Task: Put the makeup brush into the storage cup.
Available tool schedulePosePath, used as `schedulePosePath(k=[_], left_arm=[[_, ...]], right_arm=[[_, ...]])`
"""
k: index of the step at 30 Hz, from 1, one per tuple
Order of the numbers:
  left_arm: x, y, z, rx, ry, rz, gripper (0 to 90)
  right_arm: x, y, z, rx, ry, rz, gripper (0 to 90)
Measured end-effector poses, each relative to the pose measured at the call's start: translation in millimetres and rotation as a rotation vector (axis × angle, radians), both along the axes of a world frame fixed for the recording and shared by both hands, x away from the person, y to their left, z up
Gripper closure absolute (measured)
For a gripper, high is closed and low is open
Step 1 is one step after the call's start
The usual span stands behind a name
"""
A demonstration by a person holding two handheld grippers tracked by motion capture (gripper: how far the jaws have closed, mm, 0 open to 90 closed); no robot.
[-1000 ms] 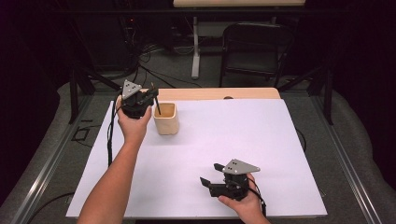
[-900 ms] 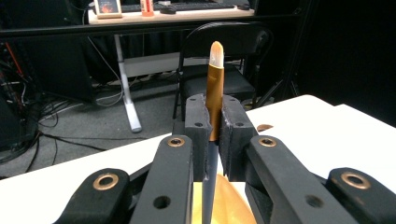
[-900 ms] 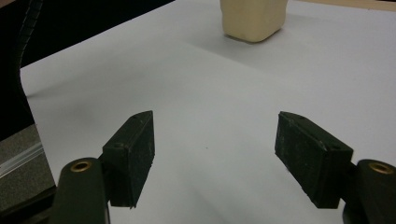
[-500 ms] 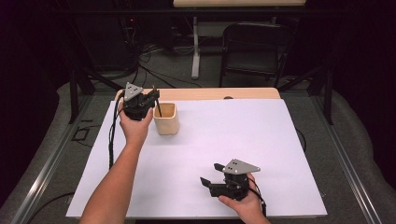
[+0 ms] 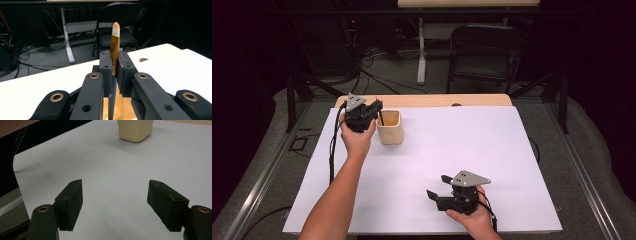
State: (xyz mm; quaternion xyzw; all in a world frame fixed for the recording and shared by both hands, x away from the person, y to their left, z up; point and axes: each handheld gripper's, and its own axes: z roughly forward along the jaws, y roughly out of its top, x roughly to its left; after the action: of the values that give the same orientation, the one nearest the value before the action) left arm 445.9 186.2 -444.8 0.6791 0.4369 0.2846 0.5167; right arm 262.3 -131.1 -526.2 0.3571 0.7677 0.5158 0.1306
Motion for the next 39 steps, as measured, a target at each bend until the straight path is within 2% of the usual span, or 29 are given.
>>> schedulePosePath(k=[13, 27, 39], left_arm=[[0.6, -0.9, -8.5, 0.004, 0.013, -0.003, 83.4], [0.3, -2.1, -26.3, 0.008, 0.041, 0.002, 83.4], [-1.2, -0.7, -34.6, 0.007, 0.051, 0.005, 83.4]], right_arm=[[-0.1, 1.4, -1.1, -0.001, 0.002, 0.004, 28.3], [0.4, 1.0, -1.4, -0.001, 0.004, 0.006, 28.3], [0.2, 1.7, -1.6, -0.003, 0.004, 0.008, 28.3]])
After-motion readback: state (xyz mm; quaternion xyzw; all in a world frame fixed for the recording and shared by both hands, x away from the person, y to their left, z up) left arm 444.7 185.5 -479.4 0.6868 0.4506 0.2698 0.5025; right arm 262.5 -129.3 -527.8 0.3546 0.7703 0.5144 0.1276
